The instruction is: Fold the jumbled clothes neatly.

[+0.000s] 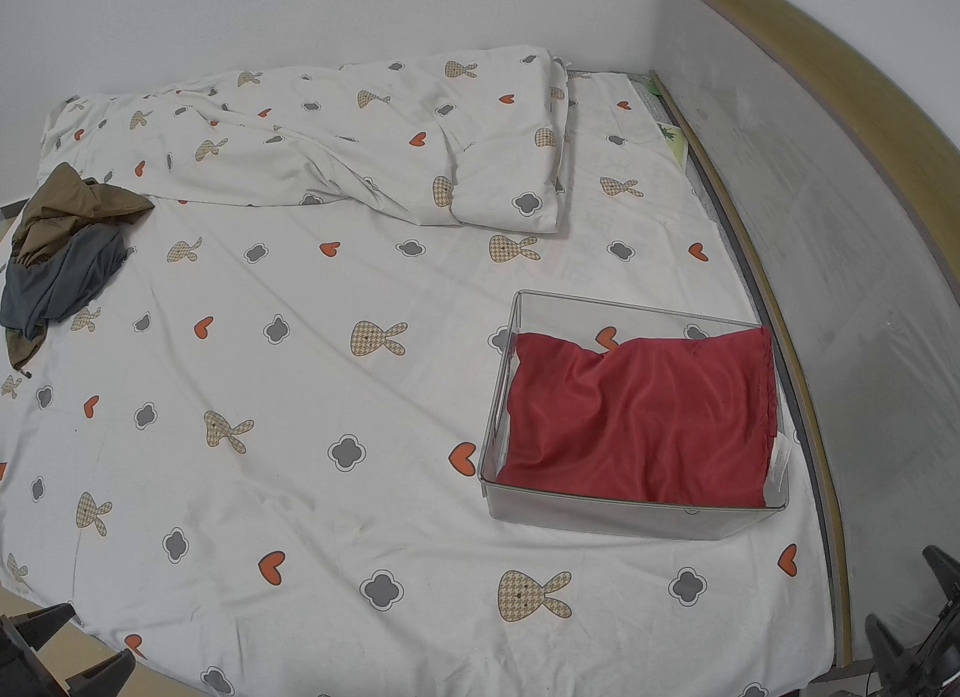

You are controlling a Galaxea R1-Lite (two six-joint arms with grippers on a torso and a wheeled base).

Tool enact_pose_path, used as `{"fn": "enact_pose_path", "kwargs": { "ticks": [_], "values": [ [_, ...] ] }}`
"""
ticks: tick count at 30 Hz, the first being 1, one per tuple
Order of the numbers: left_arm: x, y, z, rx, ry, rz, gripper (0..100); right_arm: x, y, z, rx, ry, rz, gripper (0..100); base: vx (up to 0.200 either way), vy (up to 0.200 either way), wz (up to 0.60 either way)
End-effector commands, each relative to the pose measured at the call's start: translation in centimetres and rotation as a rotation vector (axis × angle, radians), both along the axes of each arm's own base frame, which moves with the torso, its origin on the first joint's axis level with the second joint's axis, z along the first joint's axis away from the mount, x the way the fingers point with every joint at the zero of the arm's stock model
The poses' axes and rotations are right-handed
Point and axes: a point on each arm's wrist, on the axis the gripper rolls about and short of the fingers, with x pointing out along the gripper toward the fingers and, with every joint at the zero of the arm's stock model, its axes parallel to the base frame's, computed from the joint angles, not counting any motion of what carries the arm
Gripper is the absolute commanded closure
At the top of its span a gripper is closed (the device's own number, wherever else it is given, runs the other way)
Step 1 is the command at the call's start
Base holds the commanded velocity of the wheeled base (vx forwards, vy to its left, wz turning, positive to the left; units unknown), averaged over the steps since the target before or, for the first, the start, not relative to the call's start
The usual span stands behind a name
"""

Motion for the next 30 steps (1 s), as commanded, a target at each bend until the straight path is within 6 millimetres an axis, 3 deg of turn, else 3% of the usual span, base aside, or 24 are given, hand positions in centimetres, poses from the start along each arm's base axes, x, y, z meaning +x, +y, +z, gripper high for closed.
{"fn": "enact_pose_path", "kwargs": {
  "ticks": [1,8,17,21,25,30],
  "values": [
    [-1.2,0.3,-1.6,-0.023,-0.086,0.015,0,0.1,-0.7,-0.7,0.020,0.004,-0.343,0,0.000,0.000,0.00],
    [-1.5,0.0,-4.4,0.078,-0.145,0.077,0,0.1,-0.8,-0.8,0.041,0.010,-0.377,0,0.000,0.000,0.00],
    [0.5,-0.3,-5.5,0.103,-0.382,0.127,0,0.1,-0.8,-0.8,0.042,0.010,-0.375,0,0.000,0.000,0.00],
    [0.5,-0.3,-5.5,0.106,-0.396,0.143,0,0.1,-0.8,-0.8,0.042,0.010,-0.375,0,0.000,0.000,0.00],
    [0.1,-0.6,-5.7,0.142,-0.433,0.294,0,0.1,-0.8,-0.8,0.043,0.009,-0.375,0,0.000,0.000,0.00],
    [0.0,-0.6,-5.7,0.150,-0.448,0.286,0,0.1,-0.8,-0.8,0.043,0.009,-0.375,0,0.000,0.000,0.00]
  ]
}}
